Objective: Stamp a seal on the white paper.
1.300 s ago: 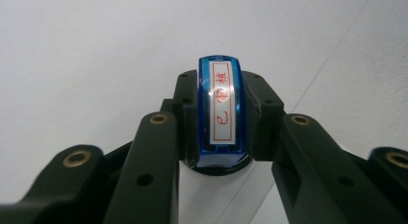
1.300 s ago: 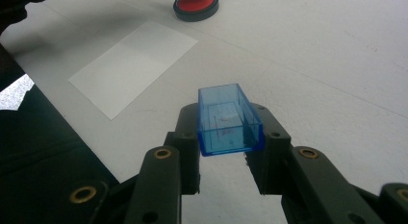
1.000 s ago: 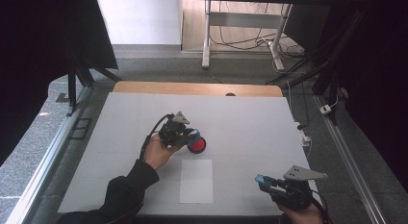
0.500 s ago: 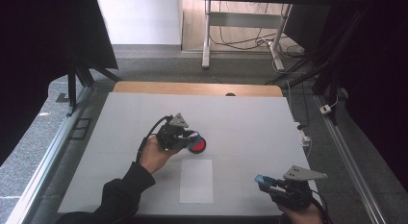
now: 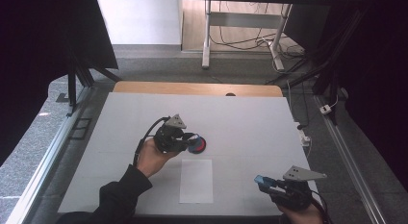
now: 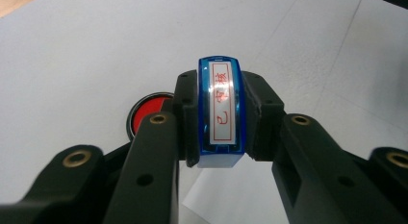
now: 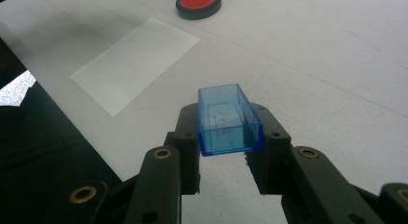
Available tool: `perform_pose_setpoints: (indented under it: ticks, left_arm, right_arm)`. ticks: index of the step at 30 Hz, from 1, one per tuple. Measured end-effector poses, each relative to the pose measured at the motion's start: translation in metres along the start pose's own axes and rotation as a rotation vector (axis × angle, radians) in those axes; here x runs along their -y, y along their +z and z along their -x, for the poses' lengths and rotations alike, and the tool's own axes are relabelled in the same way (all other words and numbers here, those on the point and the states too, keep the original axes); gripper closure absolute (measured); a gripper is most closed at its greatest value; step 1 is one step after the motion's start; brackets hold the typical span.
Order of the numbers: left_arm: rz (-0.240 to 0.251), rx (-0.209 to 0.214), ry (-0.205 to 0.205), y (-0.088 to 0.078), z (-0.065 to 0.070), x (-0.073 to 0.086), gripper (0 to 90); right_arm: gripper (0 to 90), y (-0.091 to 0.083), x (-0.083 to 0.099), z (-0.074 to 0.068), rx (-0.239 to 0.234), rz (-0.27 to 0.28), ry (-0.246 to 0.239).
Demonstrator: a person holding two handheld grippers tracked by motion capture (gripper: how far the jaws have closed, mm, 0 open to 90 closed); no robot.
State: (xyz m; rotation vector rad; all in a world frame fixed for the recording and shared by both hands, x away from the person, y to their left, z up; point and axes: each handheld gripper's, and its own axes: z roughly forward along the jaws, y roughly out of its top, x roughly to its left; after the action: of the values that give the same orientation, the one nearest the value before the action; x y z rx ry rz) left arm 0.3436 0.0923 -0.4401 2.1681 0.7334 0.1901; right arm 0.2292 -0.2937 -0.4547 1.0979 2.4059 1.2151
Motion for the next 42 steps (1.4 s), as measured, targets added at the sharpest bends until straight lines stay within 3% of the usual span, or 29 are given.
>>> perform_pose_setpoints:
  ticks: [14, 28, 42]
  left_arm:
    - [0.013, 0.048, 0.014, -0.011, 0.013, 0.004, 70.2]
    - [0.014, 0.06, 0.043, -0.017, 0.03, 0.012, 70.2]
    - [-0.011, 0.064, 0.045, -0.009, 0.043, 0.023, 70.3]
  right_arm:
    - [67.8, 0.0, 0.0, 0.0, -0.002, 0.001, 0.001]
    - [67.8, 0.0, 0.0, 0.0, -0.002, 0.002, -0.002]
    - [67.8, 0.0, 0.0, 0.0, 0.003, 0.003, -0.002]
